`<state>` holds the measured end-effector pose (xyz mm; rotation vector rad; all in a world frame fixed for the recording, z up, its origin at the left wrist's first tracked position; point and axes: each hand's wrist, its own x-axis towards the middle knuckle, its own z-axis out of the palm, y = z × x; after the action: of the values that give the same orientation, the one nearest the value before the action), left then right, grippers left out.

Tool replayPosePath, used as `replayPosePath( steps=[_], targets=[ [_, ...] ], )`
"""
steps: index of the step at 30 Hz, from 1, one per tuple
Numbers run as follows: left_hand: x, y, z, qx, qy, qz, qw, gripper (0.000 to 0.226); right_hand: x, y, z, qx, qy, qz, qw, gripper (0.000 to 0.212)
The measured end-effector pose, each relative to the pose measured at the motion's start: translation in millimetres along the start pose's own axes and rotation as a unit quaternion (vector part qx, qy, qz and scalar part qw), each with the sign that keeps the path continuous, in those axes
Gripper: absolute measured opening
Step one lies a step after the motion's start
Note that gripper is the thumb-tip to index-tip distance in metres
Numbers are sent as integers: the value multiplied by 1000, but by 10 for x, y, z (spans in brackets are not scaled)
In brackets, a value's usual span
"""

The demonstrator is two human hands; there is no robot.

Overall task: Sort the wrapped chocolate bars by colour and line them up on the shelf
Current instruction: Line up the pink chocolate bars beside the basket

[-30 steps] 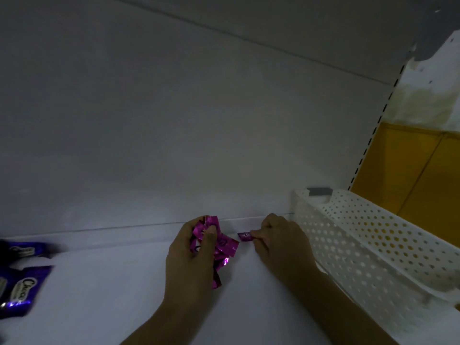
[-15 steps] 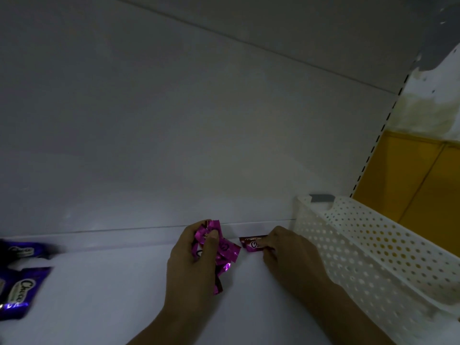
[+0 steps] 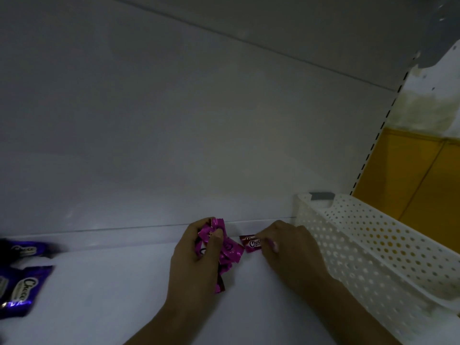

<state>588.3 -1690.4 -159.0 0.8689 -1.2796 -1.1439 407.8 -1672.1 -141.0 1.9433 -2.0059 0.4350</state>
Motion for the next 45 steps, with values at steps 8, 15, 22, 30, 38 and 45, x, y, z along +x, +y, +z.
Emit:
replayPosePath(
  steps=[8, 15, 22, 30, 38, 45],
  targets=[
    [-63, 48, -5, -18, -167, -32, 985, 49, -21, -207, -288, 551, -111, 93, 822, 18],
    [-46, 31, -5, 39, -141, 0, 989, 31, 10, -100, -346, 645, -86, 140, 746, 18],
    [-41, -7, 15, 36, -83, 15, 996, 20, 45, 59, -309, 350, 13, 67, 934, 15],
    [-5, -35, -4, 49, -14, 17, 999, 20, -38, 160, -399, 240, -161, -2, 957, 20],
    [-19, -33, -5, 41, -26, 12, 999, 21, -58, 273, -380, 104, -245, 6, 964, 26],
    [-24, -40, -7, 34, -26, 5, 999, 20, -46, 169, -207, 9, -78, -7, 997, 23]
  ],
)
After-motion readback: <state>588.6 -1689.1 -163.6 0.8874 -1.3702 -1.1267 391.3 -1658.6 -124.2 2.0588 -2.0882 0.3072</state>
